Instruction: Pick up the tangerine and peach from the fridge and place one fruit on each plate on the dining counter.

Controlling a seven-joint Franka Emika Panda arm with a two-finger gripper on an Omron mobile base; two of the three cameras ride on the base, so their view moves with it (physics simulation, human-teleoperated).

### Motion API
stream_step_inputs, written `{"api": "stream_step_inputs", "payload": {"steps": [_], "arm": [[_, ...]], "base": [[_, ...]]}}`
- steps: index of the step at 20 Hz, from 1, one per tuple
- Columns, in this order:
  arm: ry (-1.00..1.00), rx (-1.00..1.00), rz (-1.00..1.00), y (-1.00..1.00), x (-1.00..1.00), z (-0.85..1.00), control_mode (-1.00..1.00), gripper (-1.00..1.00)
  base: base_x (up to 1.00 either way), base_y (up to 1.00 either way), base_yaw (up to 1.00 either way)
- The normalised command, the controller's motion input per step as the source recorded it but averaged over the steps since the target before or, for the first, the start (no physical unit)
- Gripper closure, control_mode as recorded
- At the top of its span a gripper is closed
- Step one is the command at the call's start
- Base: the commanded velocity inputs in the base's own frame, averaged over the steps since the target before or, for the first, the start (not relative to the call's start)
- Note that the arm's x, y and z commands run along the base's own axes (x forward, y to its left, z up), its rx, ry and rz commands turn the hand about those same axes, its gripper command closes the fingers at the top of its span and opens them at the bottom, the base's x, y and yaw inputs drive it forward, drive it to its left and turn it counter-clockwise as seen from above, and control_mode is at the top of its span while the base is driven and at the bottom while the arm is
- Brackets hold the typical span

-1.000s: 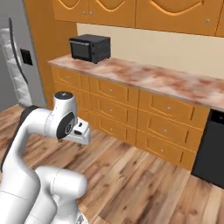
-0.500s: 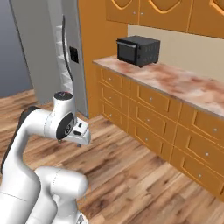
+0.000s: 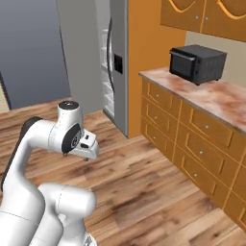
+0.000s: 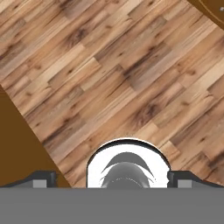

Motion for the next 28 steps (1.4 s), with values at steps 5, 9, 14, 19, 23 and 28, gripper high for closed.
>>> {"api": "stream_step_inputs", "payload": {"steps": [5, 9, 14, 19, 23, 28], "arm": [[0.0, 0.0, 0.0, 0.0, 0.0, 0.0, 1.0, -1.0], [0.0, 0.0, 0.0, 0.0, 0.0, 0.0, 1.0, -1.0], [0.0, 0.0, 0.0, 0.0, 0.0, 0.0, 1.0, -1.0], [0.0, 0.0, 0.0, 0.0, 0.0, 0.0, 1.0, -1.0], [0.0, 0.0, 0.0, 0.0, 0.0, 0.0, 1.0, -1.0], [0.0, 0.0, 0.0, 0.0, 0.0, 0.0, 1.0, -1.0]], "base": [[0.87, 0.31, 0.14], [0.92, 0.33, 0.08], [0.94, 0.3, 0.05], [0.94, 0.26, 0.0], [0.94, 0.23, 0.0], [0.94, 0.21, -0.02]]}}
